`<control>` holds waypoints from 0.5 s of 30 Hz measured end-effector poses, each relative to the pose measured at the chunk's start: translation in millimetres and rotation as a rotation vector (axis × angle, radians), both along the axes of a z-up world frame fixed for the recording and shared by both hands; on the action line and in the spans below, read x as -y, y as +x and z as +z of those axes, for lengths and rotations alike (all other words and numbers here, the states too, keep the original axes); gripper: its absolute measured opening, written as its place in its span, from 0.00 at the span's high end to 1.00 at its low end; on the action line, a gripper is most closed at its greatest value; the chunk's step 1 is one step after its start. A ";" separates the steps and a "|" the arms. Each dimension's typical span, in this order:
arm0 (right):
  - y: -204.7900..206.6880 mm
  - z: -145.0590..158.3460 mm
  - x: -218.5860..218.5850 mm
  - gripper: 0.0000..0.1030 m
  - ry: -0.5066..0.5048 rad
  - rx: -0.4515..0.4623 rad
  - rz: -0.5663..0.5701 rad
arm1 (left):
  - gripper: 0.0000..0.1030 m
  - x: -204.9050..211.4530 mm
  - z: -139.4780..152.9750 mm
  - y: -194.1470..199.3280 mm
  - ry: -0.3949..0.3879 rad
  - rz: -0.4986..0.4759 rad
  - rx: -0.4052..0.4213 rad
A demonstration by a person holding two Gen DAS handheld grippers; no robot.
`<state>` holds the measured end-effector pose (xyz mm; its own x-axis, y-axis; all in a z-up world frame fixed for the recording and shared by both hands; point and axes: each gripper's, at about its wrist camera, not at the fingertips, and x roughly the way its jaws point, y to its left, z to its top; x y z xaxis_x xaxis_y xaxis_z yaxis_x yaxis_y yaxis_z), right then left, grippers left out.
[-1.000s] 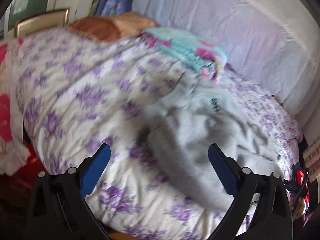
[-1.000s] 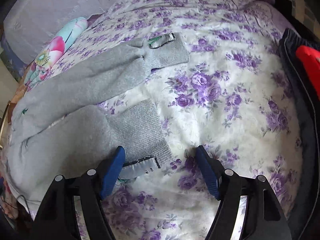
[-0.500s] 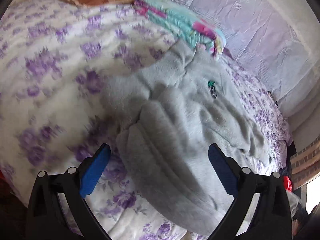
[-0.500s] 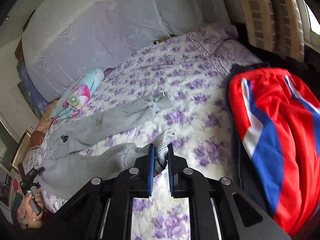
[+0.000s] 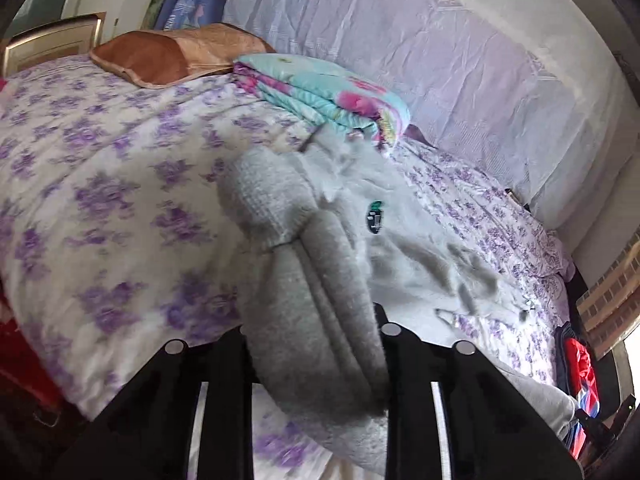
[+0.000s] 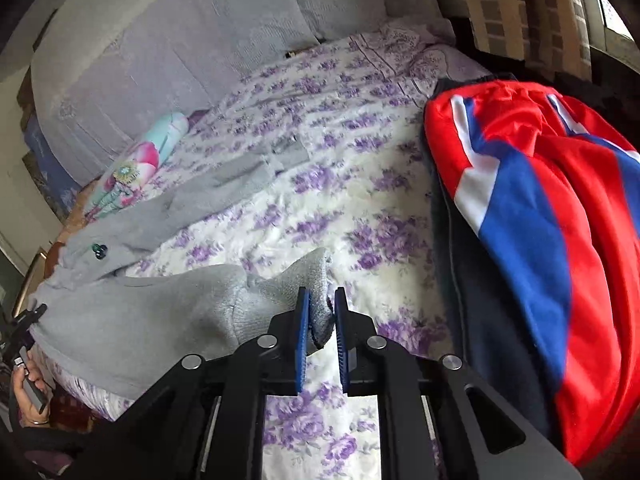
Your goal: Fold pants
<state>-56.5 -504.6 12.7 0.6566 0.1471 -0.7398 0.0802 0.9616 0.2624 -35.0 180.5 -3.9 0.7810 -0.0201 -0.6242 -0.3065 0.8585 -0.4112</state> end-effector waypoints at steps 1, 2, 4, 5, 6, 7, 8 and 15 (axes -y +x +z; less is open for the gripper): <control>2.6 -10.3 1.3 0.88 -0.008 -0.041 -0.004 | 0.71 -3.0 -8.7 0.7 0.021 0.012 -0.042; 4.8 -23.0 2.1 0.88 -0.027 -0.086 0.000 | 0.58 -7.7 -23.4 5.6 0.042 0.021 -0.103; 9.2 -44.2 6.2 0.86 -0.097 -0.157 -0.038 | 0.46 -22.2 -58.2 12.6 0.004 0.023 -0.224; 10.1 -46.8 9.3 0.84 -0.111 -0.160 -0.056 | 0.46 -27.1 -61.5 8.2 -0.030 0.013 -0.208; 10.5 -42.2 12.7 0.75 -0.106 -0.134 -0.072 | 0.44 -28.6 -55.6 2.3 -0.023 0.014 -0.196; 10.4 -31.7 15.2 0.58 -0.097 -0.085 -0.088 | 0.38 -28.8 -43.4 -3.6 0.015 0.021 -0.197; 9.8 -19.8 16.7 0.49 -0.089 -0.029 -0.093 | 0.32 -29.2 -27.9 -11.3 0.061 0.041 -0.180; 92.9 33.1 -17.0 0.37 -0.087 0.124 0.014 | 0.07 -31.1 73.5 -8.0 0.252 0.089 -0.001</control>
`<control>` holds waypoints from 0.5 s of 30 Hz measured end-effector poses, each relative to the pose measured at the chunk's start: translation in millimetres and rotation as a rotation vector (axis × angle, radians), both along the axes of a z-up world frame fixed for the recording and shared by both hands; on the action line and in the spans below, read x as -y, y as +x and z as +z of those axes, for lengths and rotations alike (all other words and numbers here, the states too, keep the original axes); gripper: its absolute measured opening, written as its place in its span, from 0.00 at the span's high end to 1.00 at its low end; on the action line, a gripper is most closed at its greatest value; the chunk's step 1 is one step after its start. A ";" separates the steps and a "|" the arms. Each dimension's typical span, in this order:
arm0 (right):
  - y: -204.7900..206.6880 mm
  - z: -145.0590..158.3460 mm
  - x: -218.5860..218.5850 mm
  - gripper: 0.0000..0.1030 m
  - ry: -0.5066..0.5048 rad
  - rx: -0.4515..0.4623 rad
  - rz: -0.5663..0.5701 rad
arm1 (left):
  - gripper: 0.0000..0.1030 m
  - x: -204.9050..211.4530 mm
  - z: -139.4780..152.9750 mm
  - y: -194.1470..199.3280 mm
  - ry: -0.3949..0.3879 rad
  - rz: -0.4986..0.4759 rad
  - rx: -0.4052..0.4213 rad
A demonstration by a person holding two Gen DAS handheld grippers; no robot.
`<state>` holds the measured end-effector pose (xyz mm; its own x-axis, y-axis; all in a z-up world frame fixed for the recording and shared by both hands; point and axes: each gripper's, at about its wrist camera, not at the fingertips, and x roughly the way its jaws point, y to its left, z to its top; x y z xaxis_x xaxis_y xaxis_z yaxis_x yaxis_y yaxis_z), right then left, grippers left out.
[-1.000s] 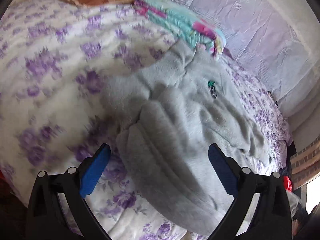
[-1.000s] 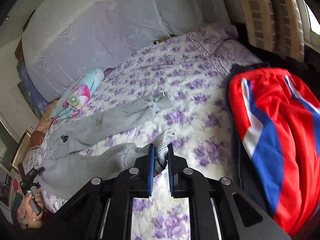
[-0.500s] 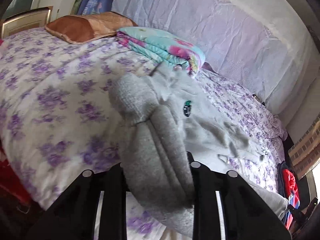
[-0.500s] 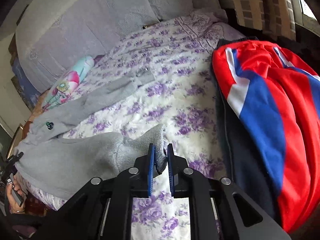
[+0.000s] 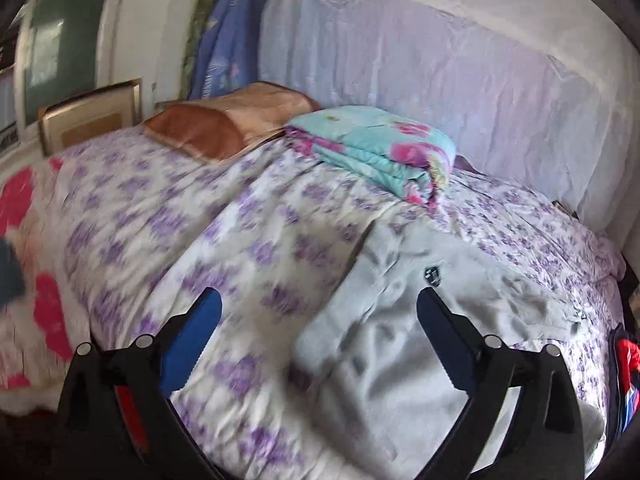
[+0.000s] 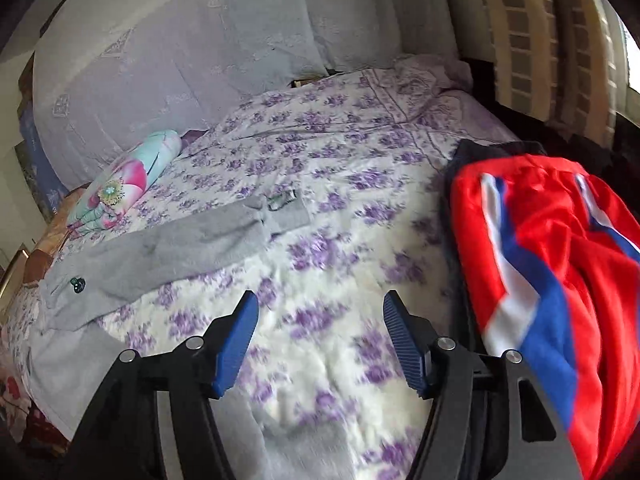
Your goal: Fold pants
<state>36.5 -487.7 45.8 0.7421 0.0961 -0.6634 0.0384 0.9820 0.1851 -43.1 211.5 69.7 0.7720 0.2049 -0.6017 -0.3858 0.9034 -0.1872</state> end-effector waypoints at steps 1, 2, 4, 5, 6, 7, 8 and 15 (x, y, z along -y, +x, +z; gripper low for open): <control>19.2 -3.2 -4.6 0.36 0.017 -0.017 0.003 | 0.07 5.2 0.1 18.1 -0.010 -0.030 -0.022; 41.1 -9.7 -8.5 0.36 0.047 -0.046 0.007 | 0.07 8.5 -3.5 41.6 -0.035 -0.061 -0.043; 85.2 -29.0 -14.5 0.37 0.118 -0.118 -0.014 | 0.07 16.8 -23.3 95.4 -0.082 -0.106 -0.131; 104.5 -39.5 -16.7 0.37 0.147 -0.153 -0.029 | 0.07 20.6 -34.9 118.0 -0.107 -0.119 -0.168; 124.1 -50.8 -19.1 0.37 0.170 -0.185 -0.044 | 0.07 22.9 -49.4 141.3 -0.138 -0.124 -0.213; 139.3 -62.0 -22.9 0.37 0.186 -0.203 -0.061 | 0.07 22.8 -66.0 164.6 -0.185 -0.105 -0.263; 151.3 -70.1 -25.8 0.37 0.197 -0.211 -0.070 | 0.07 21.8 -81.5 183.4 -0.235 -0.087 -0.306; 208.4 -88.3 -63.1 0.95 0.121 -0.199 -0.059 | 0.05 -6.2 -127.5 250.5 -0.328 0.153 -0.345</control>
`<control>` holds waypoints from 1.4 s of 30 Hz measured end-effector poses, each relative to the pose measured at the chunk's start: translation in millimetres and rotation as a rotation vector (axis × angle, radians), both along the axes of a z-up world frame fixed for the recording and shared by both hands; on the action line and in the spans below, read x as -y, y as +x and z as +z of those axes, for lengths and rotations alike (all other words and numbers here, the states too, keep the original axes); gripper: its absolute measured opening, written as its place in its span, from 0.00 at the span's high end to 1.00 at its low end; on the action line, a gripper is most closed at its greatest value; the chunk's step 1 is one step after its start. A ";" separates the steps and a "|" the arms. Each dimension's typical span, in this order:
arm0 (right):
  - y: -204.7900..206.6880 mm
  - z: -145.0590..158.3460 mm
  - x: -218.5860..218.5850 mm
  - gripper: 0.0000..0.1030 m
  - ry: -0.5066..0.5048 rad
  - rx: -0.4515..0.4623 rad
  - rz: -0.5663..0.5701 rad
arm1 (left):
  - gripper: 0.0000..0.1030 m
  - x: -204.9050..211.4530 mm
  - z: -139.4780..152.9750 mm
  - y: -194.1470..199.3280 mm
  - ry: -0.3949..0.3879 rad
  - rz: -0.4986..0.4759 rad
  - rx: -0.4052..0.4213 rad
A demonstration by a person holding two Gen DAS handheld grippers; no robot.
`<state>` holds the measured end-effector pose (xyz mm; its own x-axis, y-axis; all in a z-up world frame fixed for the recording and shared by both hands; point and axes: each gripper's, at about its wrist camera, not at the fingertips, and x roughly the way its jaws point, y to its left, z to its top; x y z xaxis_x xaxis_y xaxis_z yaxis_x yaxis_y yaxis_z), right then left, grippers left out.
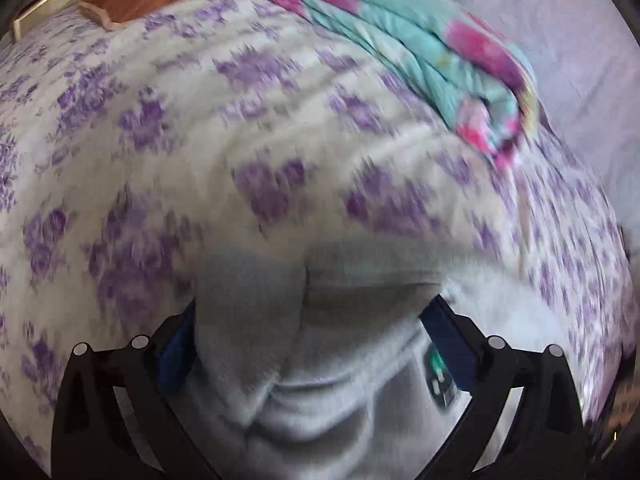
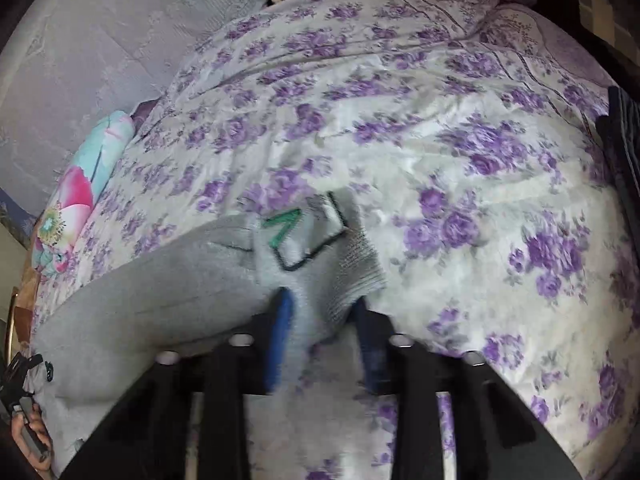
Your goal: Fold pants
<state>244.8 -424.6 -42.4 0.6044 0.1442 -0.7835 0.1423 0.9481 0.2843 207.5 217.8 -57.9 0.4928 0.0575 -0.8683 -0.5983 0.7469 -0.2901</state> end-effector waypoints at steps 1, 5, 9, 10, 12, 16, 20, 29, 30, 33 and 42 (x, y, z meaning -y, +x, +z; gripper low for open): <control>-5.1 14.3 -1.6 0.96 -0.036 0.040 -0.018 | 0.05 -5.3 -2.9 5.0 0.004 0.016 -0.002; -44.0 74.7 2.3 0.96 -0.069 0.150 -0.005 | 0.04 -1.9 -7.0 18.6 0.088 -0.024 -0.009; -42.7 34.5 2.3 0.79 -0.168 -0.026 -0.001 | 0.04 4.4 -12.2 29.2 0.136 -0.054 -0.032; -32.0 6.8 -2.2 0.81 -0.209 -0.121 0.037 | 0.04 4.6 -11.0 29.3 0.131 -0.061 -0.040; -38.0 -7.8 0.1 0.75 -0.244 -0.052 0.037 | 0.04 2.2 -7.1 30.4 0.090 -0.092 -0.045; -82.2 49.8 13.8 0.55 -0.125 0.120 -0.047 | 0.05 -24.3 23.4 -10.2 -0.157 -0.109 0.030; -162.5 88.6 0.0 0.32 -0.018 0.176 0.072 | 0.05 -18.0 70.8 -101.6 -0.176 -0.224 0.163; -284.1 -6.6 -27.5 0.34 -0.086 0.086 0.219 | 0.05 23.3 -2.8 -223.9 0.108 -0.287 0.054; -293.1 -6.0 -29.4 0.34 -0.126 0.149 0.238 | 0.05 22.4 -2.2 -233.3 0.177 -0.258 0.041; -294.7 0.9 -37.0 0.34 -0.177 0.149 0.261 | 0.05 10.6 -0.4 -249.0 0.111 -0.229 0.056; -219.3 106.1 -95.6 0.31 -0.161 0.299 0.466 | 0.05 -2.9 100.4 -224.4 0.194 -0.233 0.226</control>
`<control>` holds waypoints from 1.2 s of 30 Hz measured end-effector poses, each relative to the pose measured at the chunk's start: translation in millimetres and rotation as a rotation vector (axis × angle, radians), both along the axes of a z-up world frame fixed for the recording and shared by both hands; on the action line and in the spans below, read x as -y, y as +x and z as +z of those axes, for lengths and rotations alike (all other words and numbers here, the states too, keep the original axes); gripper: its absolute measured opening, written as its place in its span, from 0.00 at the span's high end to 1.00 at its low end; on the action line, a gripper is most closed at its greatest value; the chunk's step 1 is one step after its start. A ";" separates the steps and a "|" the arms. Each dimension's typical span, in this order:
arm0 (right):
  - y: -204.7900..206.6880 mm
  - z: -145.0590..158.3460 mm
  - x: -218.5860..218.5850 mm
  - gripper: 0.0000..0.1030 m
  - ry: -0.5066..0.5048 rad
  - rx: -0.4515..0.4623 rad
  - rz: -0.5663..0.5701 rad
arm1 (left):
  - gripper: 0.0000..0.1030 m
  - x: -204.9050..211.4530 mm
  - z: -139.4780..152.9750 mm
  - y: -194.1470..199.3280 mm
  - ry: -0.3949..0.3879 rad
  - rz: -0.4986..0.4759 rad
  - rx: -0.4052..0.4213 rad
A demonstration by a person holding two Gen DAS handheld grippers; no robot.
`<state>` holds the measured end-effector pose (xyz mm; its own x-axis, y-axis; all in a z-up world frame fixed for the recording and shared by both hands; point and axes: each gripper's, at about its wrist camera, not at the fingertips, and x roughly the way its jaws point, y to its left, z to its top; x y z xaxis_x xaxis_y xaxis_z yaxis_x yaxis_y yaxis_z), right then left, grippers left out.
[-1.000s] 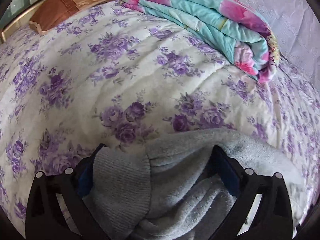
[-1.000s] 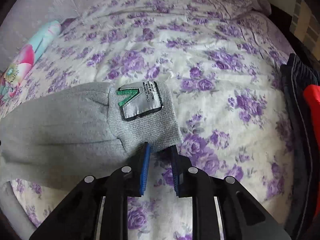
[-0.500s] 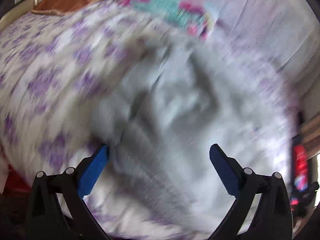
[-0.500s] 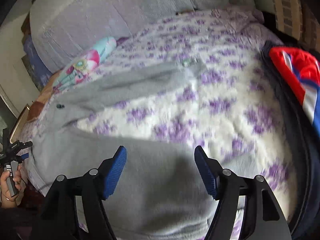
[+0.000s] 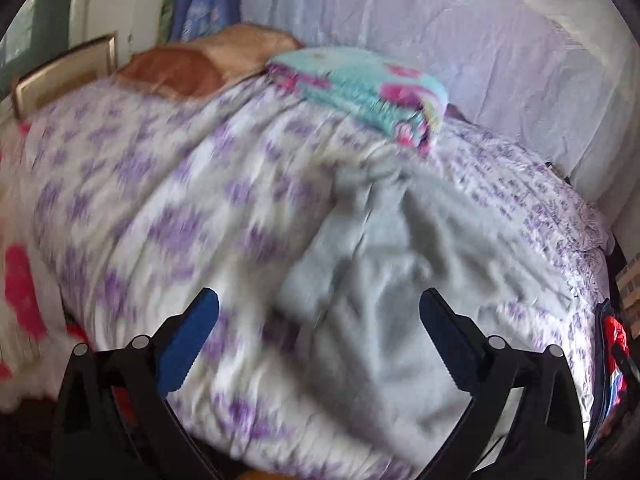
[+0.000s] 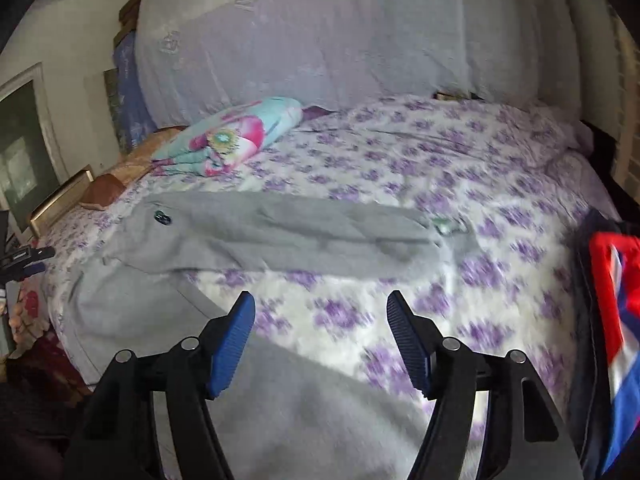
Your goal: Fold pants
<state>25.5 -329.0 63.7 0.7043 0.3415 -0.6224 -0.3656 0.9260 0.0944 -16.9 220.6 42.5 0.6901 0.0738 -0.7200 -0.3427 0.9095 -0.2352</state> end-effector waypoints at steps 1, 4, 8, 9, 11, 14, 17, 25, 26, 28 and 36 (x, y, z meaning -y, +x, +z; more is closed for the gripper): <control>16.6 7.0 -17.7 0.28 -0.017 0.007 0.049 | 0.05 -3.3 3.6 18.3 -0.001 -0.022 0.005; 75.1 9.2 -74.9 0.26 -0.109 -0.006 0.186 | 0.05 -15.2 -6.7 86.8 -0.039 -0.068 0.005; 161.3 -8.6 -135.8 0.24 -0.199 -0.088 0.295 | 0.05 -28.4 -52.2 177.8 -0.099 -0.055 -0.155; 183.4 -18.7 -148.7 0.24 -0.229 -0.125 0.317 | 0.05 -29.2 -63.1 191.1 -0.123 -0.051 -0.179; 221.5 -39.6 -167.3 0.24 -0.292 -0.176 0.323 | 0.05 -23.6 -80.8 217.8 -0.149 -0.062 -0.230; 268.0 -84.8 -185.2 0.24 -0.381 -0.275 0.317 | 0.05 -9.2 -98.5 241.5 -0.139 -0.083 -0.292; 291.9 -121.5 -184.3 0.54 -0.399 -0.386 0.290 | 0.10 -7.2 -107.1 245.7 -0.141 -0.058 -0.295; 173.1 -7.9 -153.9 0.91 -0.231 -0.097 0.400 | 0.61 -14.4 -45.6 193.6 -0.209 -0.091 -0.106; 145.1 8.2 -147.5 0.91 -0.216 -0.060 0.432 | 0.61 -13.7 -36.8 181.3 -0.221 -0.100 -0.084; 77.8 31.8 -133.5 0.91 -0.217 0.031 0.516 | 0.61 -13.1 -21.5 149.1 -0.250 -0.121 -0.043; -96.1 -49.2 -107.7 0.91 -0.123 -0.101 0.682 | 0.14 -14.1 -26.9 4.3 -0.395 -0.157 -0.068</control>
